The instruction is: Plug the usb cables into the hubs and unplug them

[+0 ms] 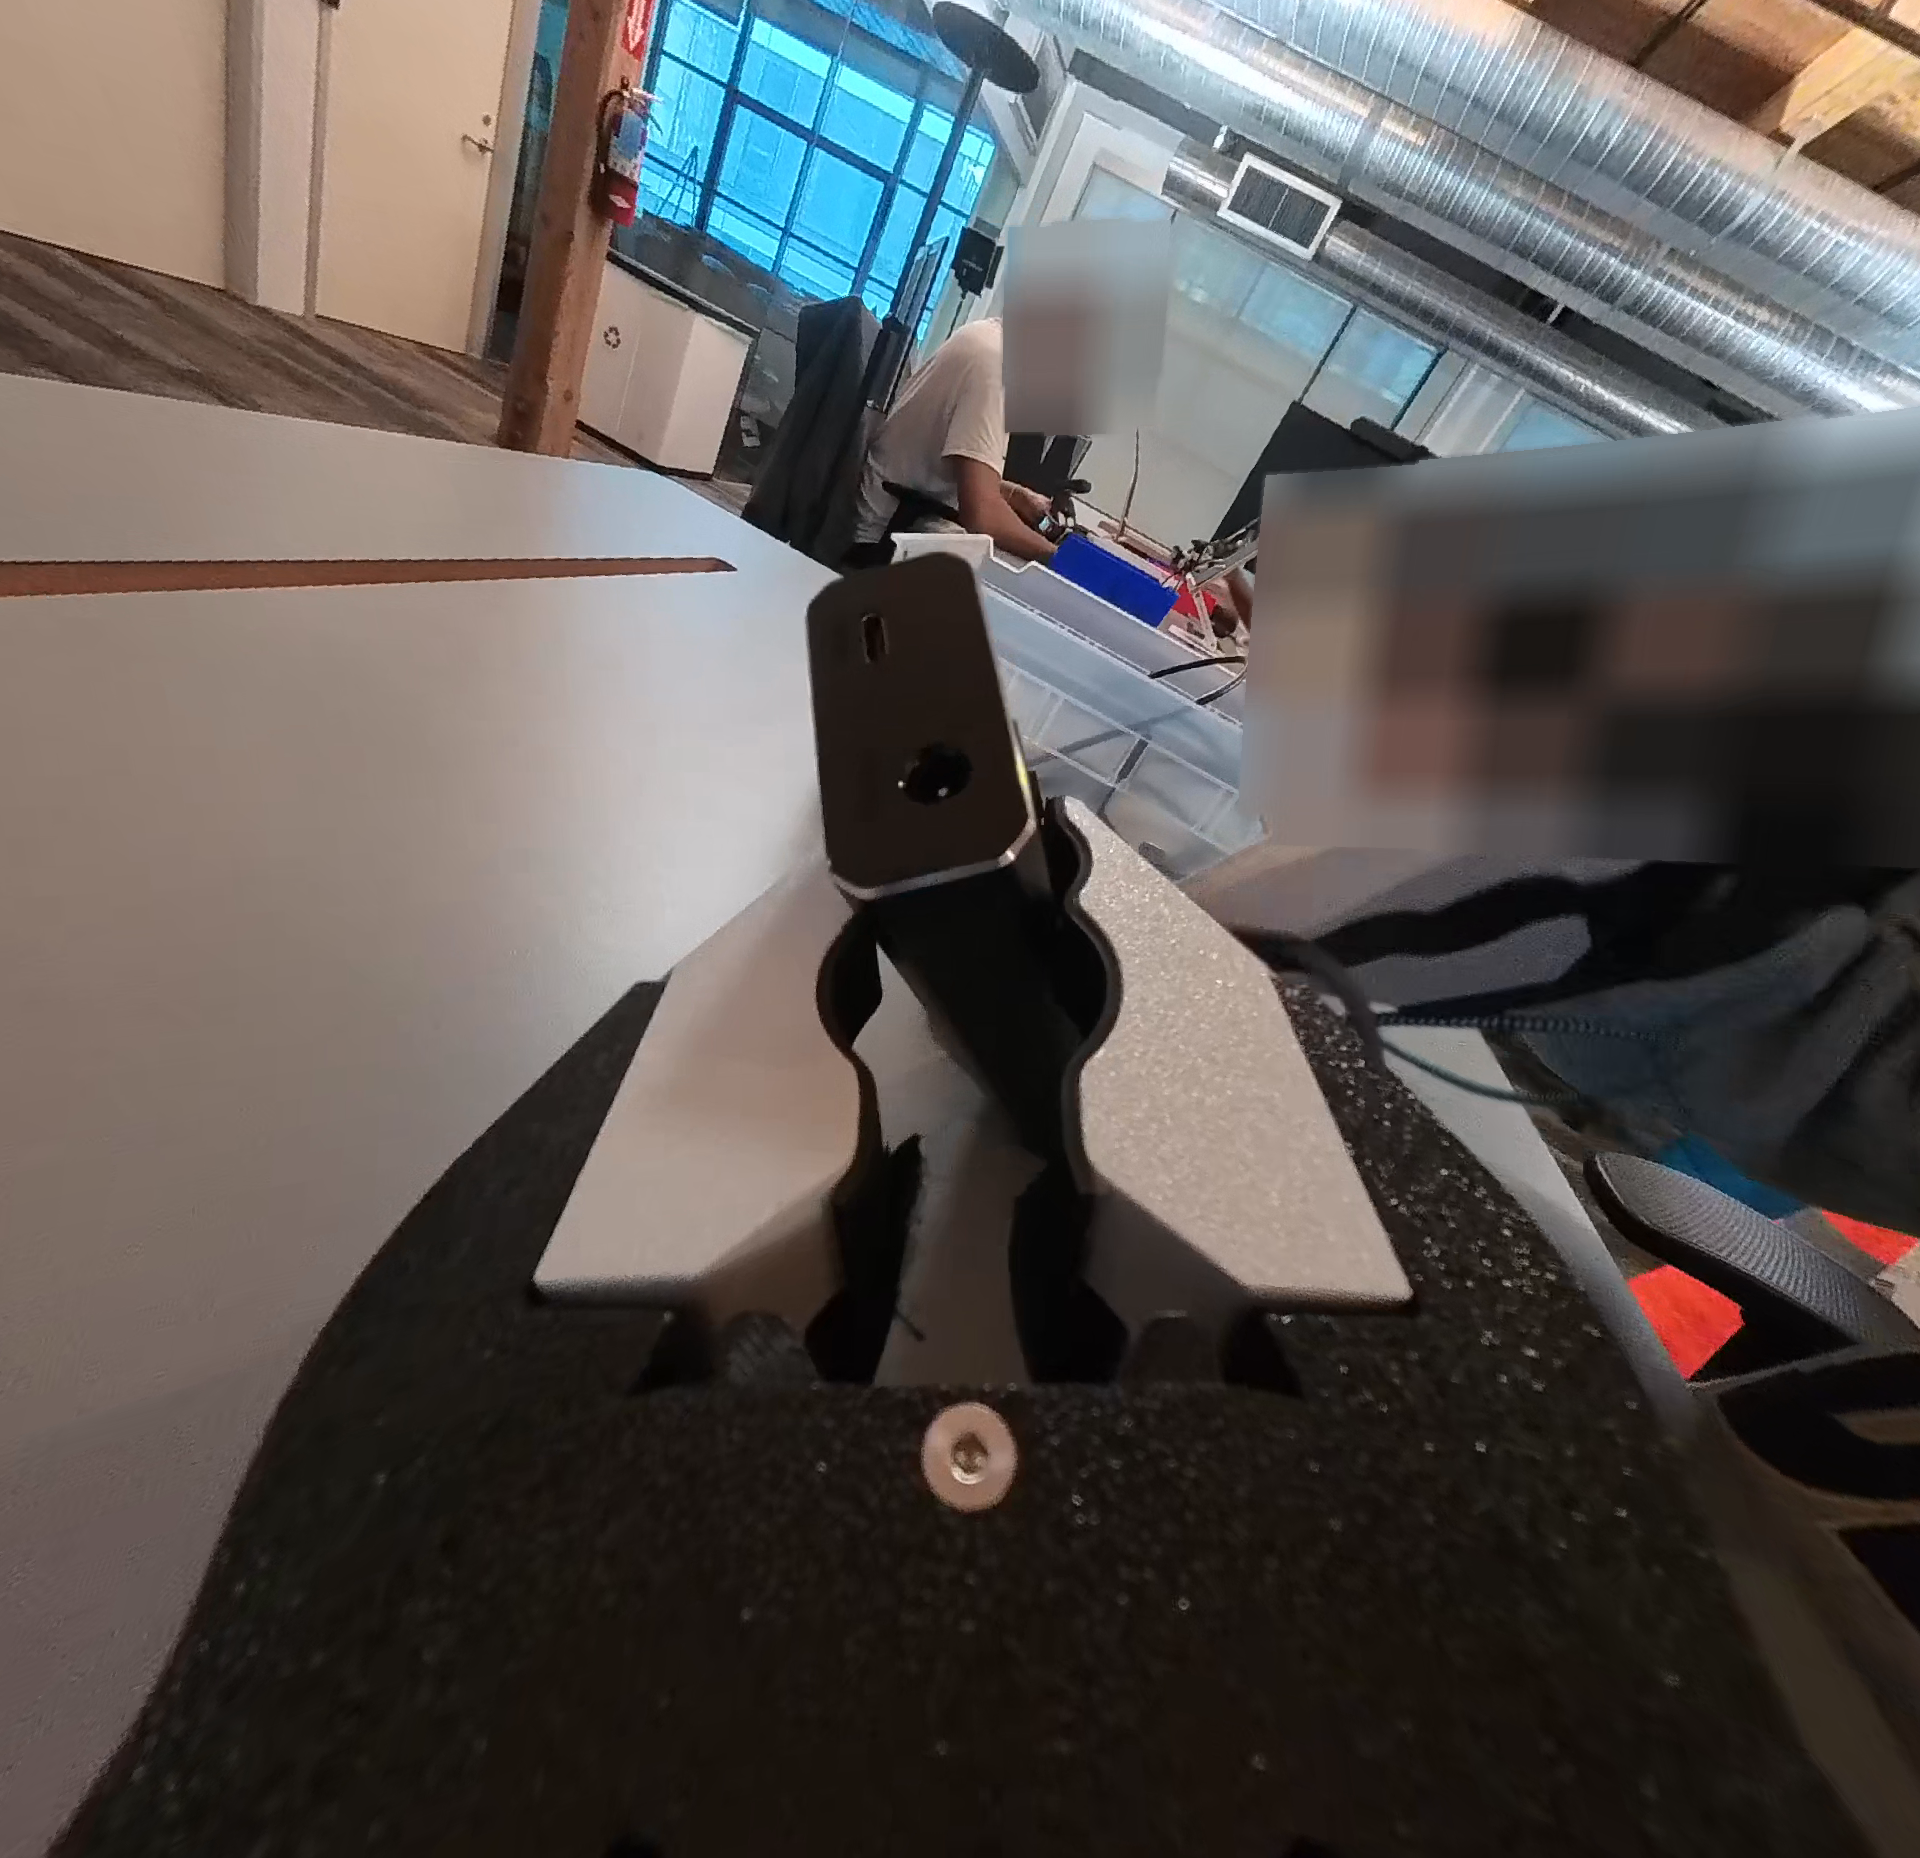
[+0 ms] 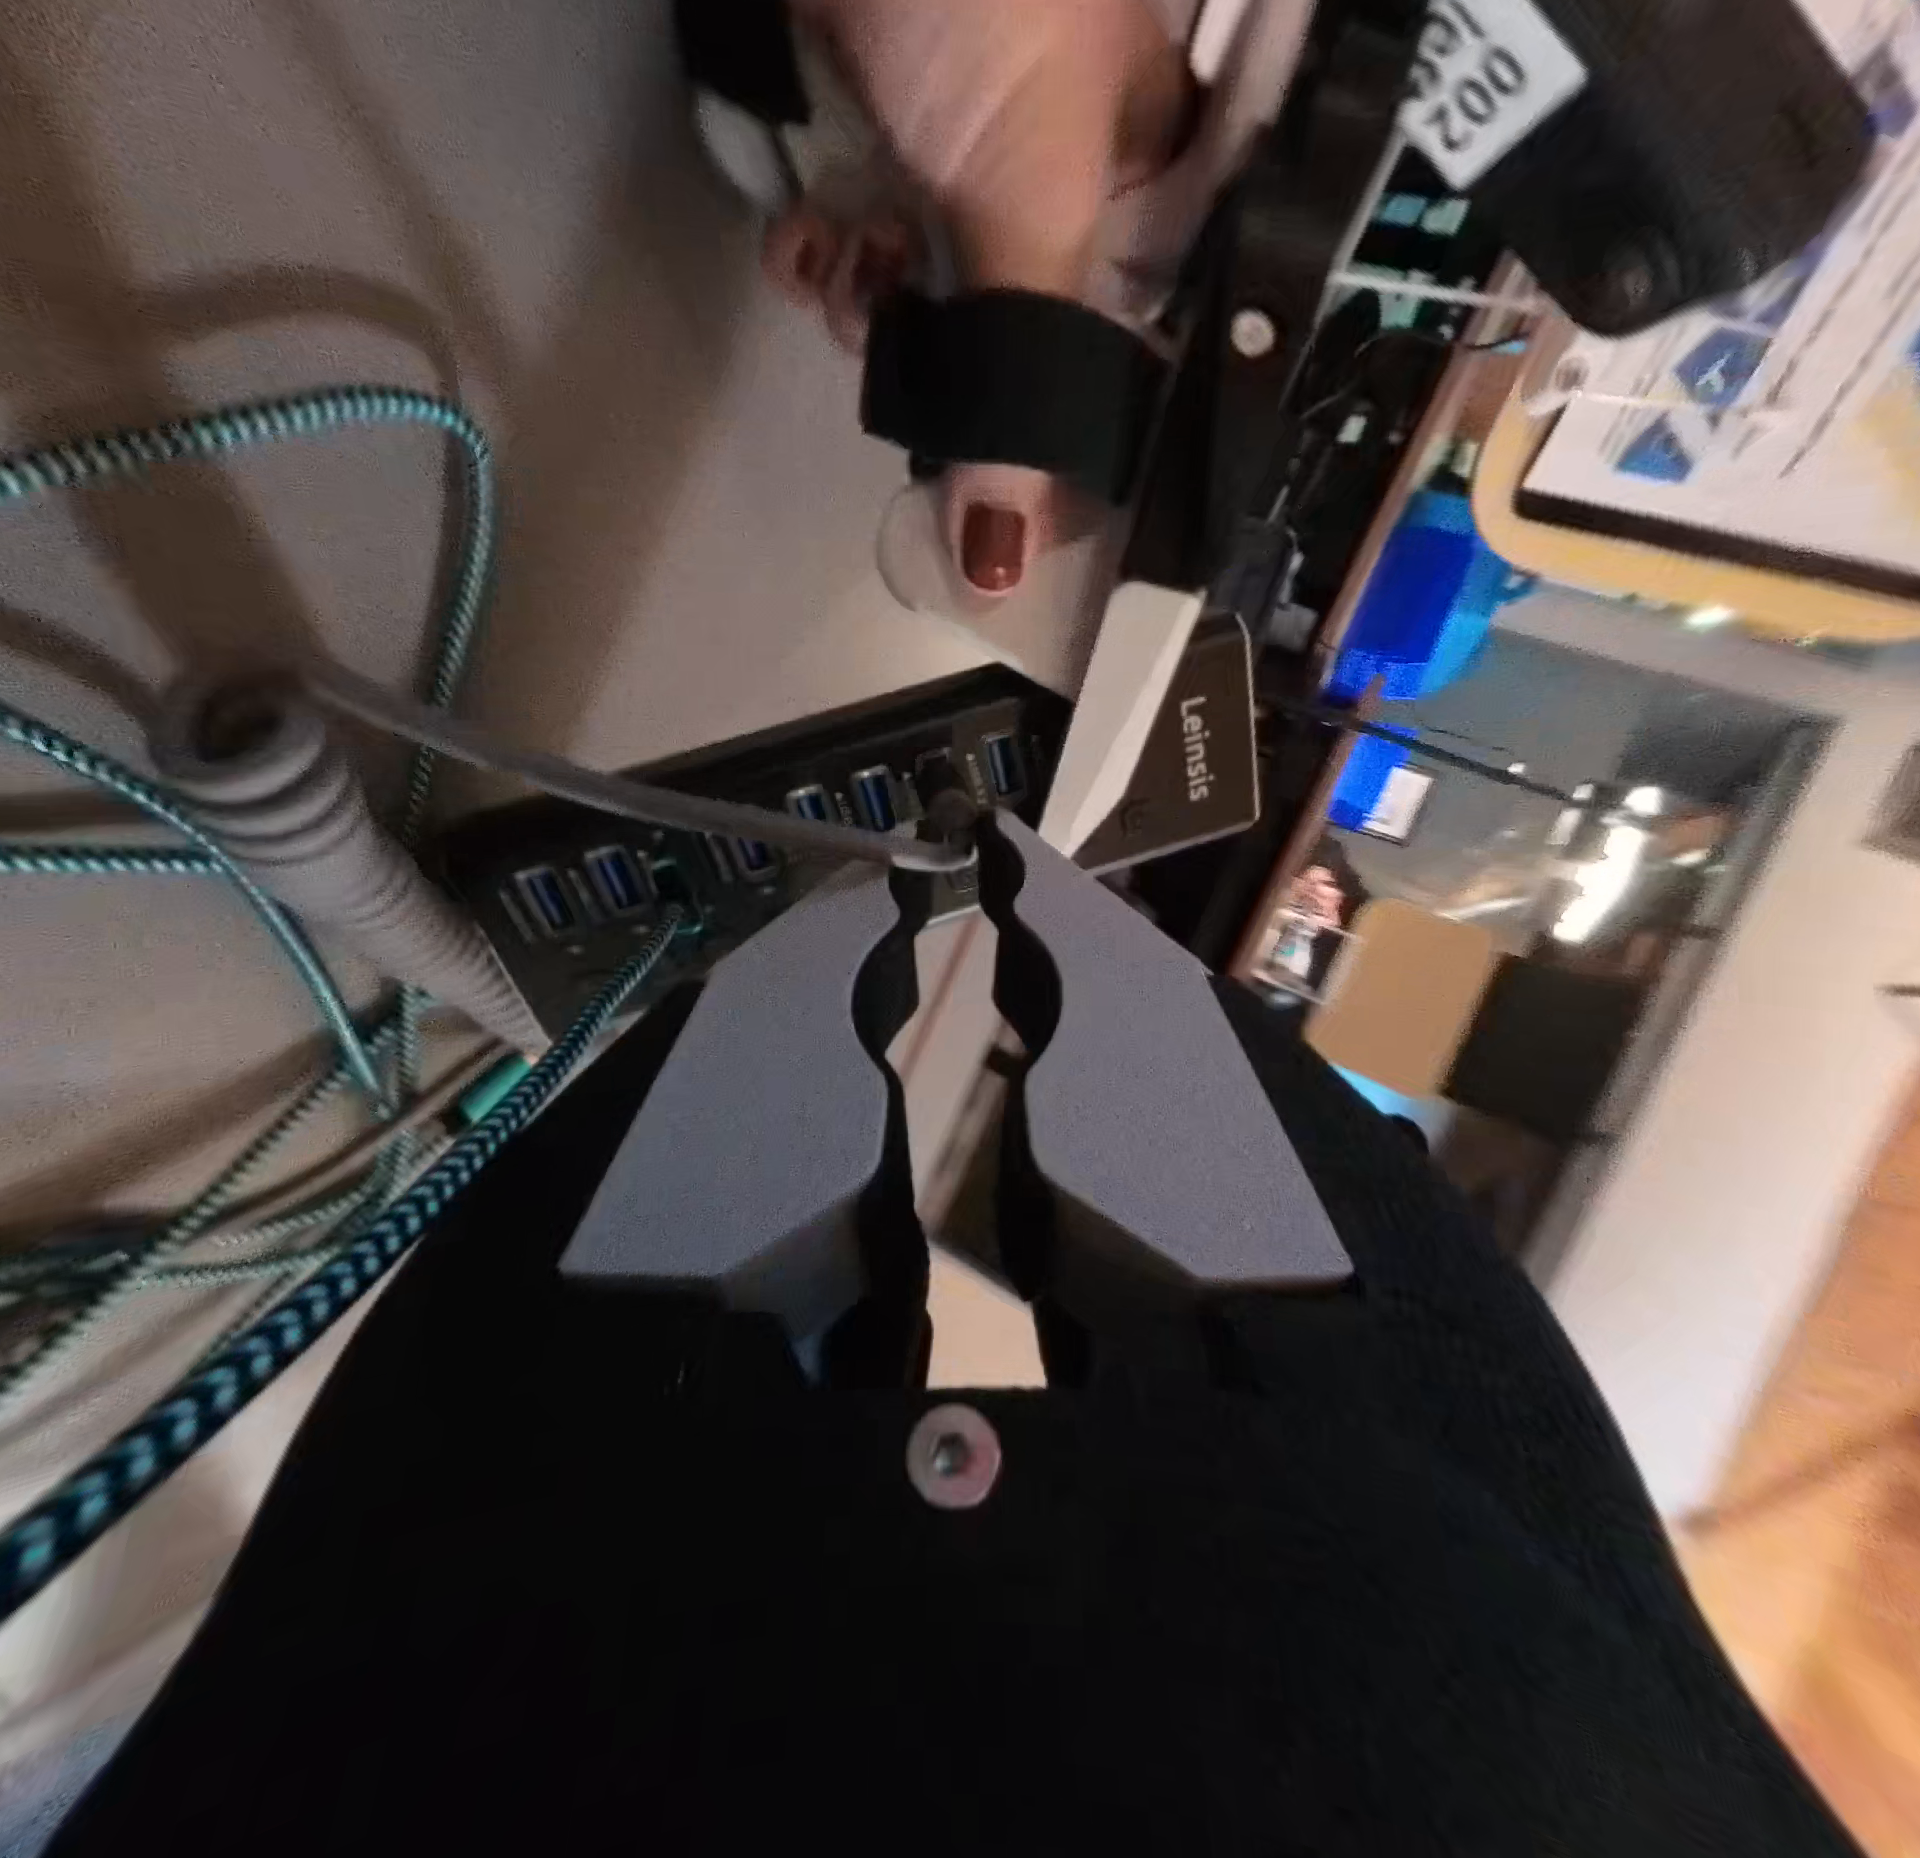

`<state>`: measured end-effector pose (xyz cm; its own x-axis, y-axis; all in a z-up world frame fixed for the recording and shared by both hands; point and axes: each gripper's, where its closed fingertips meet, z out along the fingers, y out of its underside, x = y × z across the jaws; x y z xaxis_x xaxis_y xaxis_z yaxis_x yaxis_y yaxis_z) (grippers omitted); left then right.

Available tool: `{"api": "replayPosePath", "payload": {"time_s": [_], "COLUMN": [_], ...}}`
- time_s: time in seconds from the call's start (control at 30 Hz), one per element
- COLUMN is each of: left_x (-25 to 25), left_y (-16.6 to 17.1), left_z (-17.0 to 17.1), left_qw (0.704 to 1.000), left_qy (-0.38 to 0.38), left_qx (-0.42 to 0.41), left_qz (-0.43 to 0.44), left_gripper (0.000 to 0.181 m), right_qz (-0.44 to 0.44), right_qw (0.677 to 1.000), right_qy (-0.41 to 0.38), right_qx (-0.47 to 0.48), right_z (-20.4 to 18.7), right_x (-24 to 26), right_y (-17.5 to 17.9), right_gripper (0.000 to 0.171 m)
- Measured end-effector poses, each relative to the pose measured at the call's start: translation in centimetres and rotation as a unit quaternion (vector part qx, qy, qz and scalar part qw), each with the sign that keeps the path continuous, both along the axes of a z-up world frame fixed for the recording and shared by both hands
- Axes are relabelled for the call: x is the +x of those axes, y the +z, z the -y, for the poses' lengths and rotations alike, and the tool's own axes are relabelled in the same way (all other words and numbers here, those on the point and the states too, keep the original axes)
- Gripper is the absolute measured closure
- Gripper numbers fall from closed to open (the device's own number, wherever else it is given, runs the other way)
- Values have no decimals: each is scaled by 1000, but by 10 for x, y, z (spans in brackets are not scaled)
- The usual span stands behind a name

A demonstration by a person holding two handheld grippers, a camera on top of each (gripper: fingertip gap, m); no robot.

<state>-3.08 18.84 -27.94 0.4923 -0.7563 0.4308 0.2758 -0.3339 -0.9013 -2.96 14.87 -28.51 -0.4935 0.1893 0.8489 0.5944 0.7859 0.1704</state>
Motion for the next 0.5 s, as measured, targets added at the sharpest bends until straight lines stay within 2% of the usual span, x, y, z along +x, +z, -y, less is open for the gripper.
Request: {"api": "replayPosePath", "payload": {"time_s": [0.03,0.1,0.23,0.3,0.43,0.5], "left_x": [1,2,1,1,1,0], "left_y": [-1,-2,-2,-1,-3,-3], "left_z": [0,0,0,0,-1,-2], "left_qw": [1000,1000,1000,1000,1000,1000], "left_qy": [-2,-10,-12,-10,-6,-5], "left_qx": [-3,-10,-13,-11,-17,-20], "left_qz": [-2,2,6,5,2,6], "left_gripper": [152,152,152,152,152,152], "right_qz": [-18,-14,47,28,-40,-32], "right_qw": [999,1000,994,997,995,998], "right_qy": [-3,-3,-2,1,-7,-11], "right_qx": [-36,-23,103,65,-89,-61], "right_z": [-1,0,4,4,1,1], "right_x": [1,2,0,0,4,3], "right_y": [0,0,0,0,2,1], "right_gripper": [165,165,165,164,165,165]}}
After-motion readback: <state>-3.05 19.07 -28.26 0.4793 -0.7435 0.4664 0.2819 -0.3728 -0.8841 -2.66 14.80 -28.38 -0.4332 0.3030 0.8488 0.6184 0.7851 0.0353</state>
